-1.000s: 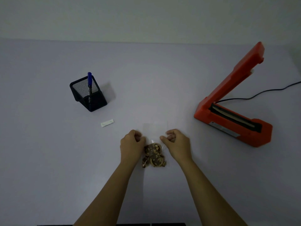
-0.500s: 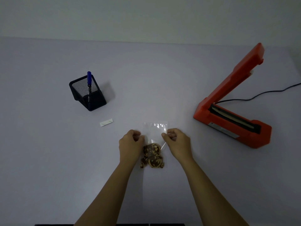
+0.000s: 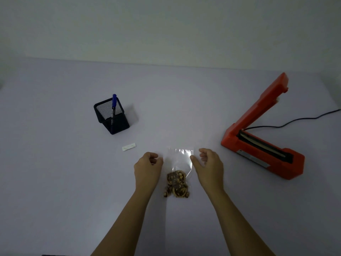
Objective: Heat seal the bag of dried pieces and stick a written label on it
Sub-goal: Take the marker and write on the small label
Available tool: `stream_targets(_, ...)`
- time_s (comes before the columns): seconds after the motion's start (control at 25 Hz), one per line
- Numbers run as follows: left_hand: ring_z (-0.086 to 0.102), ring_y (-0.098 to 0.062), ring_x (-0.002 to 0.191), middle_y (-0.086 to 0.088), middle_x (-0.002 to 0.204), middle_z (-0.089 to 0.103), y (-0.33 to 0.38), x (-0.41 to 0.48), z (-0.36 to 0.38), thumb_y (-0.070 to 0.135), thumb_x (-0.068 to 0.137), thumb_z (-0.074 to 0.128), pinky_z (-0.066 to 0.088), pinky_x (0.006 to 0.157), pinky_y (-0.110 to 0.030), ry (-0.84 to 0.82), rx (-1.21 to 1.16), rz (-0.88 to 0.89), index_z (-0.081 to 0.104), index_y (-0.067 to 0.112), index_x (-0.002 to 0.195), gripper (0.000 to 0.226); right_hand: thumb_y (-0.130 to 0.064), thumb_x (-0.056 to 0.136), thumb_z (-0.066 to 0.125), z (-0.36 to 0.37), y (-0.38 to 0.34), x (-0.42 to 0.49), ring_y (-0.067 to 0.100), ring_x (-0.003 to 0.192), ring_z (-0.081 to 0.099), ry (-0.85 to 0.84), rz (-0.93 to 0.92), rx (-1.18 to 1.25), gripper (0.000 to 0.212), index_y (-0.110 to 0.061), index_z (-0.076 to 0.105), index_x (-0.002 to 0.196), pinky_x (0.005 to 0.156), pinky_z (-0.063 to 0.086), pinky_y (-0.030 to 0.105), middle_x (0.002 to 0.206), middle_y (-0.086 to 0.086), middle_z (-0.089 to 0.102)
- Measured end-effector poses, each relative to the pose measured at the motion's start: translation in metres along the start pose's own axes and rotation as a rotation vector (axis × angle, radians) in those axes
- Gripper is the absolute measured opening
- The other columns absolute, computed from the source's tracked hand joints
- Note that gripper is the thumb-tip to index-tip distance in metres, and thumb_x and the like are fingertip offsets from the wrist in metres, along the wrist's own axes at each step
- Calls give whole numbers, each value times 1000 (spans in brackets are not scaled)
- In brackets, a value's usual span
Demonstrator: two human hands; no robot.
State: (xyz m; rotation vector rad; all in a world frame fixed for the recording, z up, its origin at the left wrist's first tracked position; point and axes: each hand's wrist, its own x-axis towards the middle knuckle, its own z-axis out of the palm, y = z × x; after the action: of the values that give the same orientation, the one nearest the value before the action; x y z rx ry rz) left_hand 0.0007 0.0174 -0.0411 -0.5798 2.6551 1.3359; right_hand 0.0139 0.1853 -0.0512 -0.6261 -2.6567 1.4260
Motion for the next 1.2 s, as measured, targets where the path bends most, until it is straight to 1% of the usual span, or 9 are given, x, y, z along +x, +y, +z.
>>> stream_targets(0.2, 55, -10, 75, 1, 86, 61, -16, 1, -31, 21, 87, 59, 41, 68, -21, 31, -10, -38, 64, 8, 106, 23, -21, 83, 65, 21, -27, -20, 10, 84, 56, -137, -192, -19, 20, -15, 61, 101, 78, 51, 27, 92, -1, 60)
stream_targets(0.44, 55, -12, 81, -6, 99, 68, -53, 19, -79, 20, 88, 59, 42, 76, -21, 124, 35, -59, 65, 8, 105, 21, -19, 86, 60, 86, -57, -19, 9, 83, 55, -344, -299, -70, 19, -12, 62, 103, 77, 48, 20, 95, 3, 62)
stream_targets(0.6, 60, -19, 90, -9, 107, 67, -69, 44, -88, 14, 91, 55, 42, 83, -20, 99, 142, 79, 66, 7, 110, 23, -11, 88, 54, 116, -68, -4, 19, 90, 60, -404, -382, -170, 22, -8, 62, 109, 85, 51, 35, 103, 12, 64)
stream_targets(0.72, 64, -29, 91, -14, 102, 69, -75, 63, -88, 4, 87, 58, 45, 83, -25, 64, 241, 265, 69, 3, 104, 20, -8, 90, 51, 134, -77, 9, 24, 97, 59, -441, -481, -234, 26, -6, 59, 115, 88, 50, 32, 108, 13, 62)
stream_targets(0.8, 66, -26, 82, -12, 92, 70, -72, 71, -93, 8, 84, 60, 53, 77, -28, 166, 221, 402, 70, 2, 97, 18, -7, 90, 52, 143, -81, 16, 24, 97, 59, -432, -531, -235, 27, -6, 59, 115, 87, 48, 31, 108, 13, 63)
stream_targets(0.92, 58, -11, 74, -3, 87, 64, -42, 79, -116, 12, 85, 59, 46, 71, -9, 442, 22, 506, 68, 1, 95, 18, -8, 90, 50, 152, -80, 28, 24, 99, 59, -430, -558, -254, 27, -6, 59, 116, 88, 48, 32, 110, 12, 62)
stream_targets(1.0, 57, -10, 72, -5, 86, 65, -16, 97, -135, 6, 85, 61, 43, 69, -3, 509, -30, 514, 68, -1, 97, 15, -9, 90, 49, 157, -80, 35, 25, 101, 59, -436, -555, -282, 28, -7, 58, 116, 89, 47, 32, 112, 12, 62)
stream_targets(1.12, 60, -17, 77, -12, 97, 67, 9, 142, -149, 11, 87, 61, 44, 69, -8, 400, 49, 459, 67, 2, 105, 21, -13, 91, 49, 159, -87, 43, 25, 105, 58, -394, -525, -273, 29, -8, 56, 119, 90, 46, 31, 114, 12, 61)
stream_targets(1.2, 61, -23, 91, -12, 108, 64, 15, 171, -147, 22, 87, 62, 45, 78, -23, 271, 144, 404, 64, 6, 113, 31, -20, 92, 50, 157, -99, 50, 22, 112, 54, -289, -500, -208, 35, -9, 50, 125, 91, 43, 25, 121, 11, 57)
